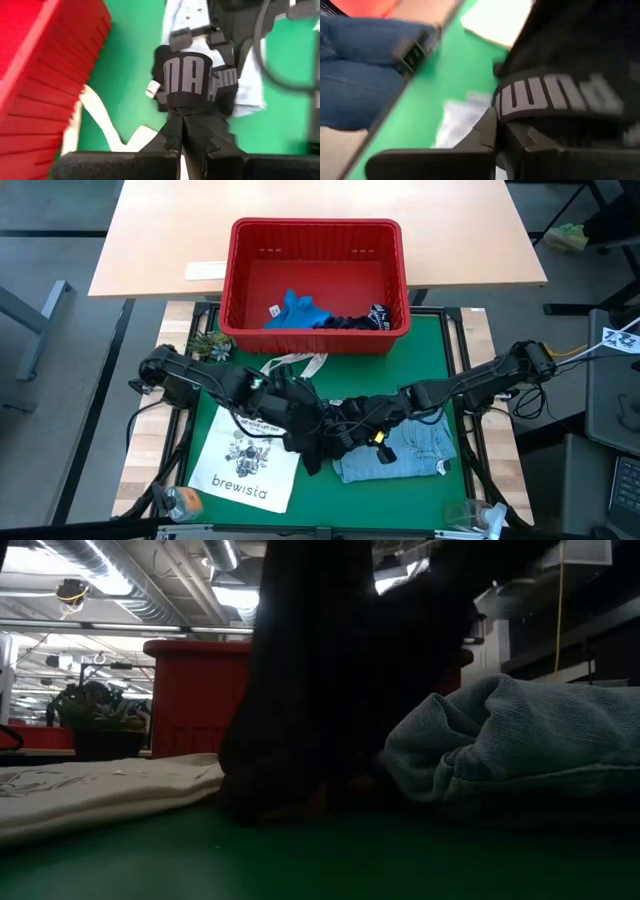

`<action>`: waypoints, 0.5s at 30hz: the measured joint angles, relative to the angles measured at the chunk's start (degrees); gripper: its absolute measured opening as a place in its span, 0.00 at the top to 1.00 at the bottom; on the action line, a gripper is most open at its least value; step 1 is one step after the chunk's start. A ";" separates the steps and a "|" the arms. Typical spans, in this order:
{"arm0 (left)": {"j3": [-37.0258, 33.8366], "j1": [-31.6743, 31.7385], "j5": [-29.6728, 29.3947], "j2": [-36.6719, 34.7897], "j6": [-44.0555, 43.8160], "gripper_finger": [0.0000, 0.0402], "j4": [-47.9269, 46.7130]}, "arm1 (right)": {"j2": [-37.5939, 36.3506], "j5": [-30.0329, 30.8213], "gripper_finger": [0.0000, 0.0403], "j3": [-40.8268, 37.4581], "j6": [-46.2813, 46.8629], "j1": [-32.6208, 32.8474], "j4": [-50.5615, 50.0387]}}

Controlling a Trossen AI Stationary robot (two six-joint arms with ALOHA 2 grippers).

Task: Fold Laundry from Bin
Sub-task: Fold the black boxer

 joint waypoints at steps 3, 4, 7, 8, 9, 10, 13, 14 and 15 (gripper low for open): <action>0.07 -0.22 2.28 -2.38 -3.77 1.00 -0.39 | -0.82 0.44 0.99 4.30 -3.71 0.00 -3.03; 0.07 -0.28 2.36 -3.36 -5.09 1.00 -0.71 | -0.93 1.08 0.98 5.93 -4.46 0.02 -4.32; 0.09 -0.33 2.54 -5.48 -6.98 1.00 -2.90 | -1.21 3.44 0.97 11.03 -7.20 0.00 -9.19; 0.09 -0.33 2.66 -5.87 -7.00 1.00 -4.06 | -1.24 4.37 0.98 12.70 -8.31 0.00 -11.19; 0.09 -0.33 2.85 -6.24 -7.07 1.00 -5.52 | -1.24 5.42 0.98 14.38 -9.21 0.00 -12.49; 0.09 -0.32 2.92 -6.33 -7.28 0.99 -6.80 | -1.24 6.43 0.99 15.83 -10.10 0.00 -13.53; 0.08 0.09 3.10 -6.37 -8.49 0.93 -11.48 | -1.26 9.07 0.98 19.49 -11.77 0.00 -17.60; 0.07 0.37 3.23 -6.37 -8.59 0.90 -13.13 | -1.26 9.55 0.98 20.62 -11.96 0.00 -18.23; 0.03 0.67 3.23 -6.32 -8.56 0.87 -13.70 | -1.26 10.13 0.98 21.49 -12.71 0.00 -19.25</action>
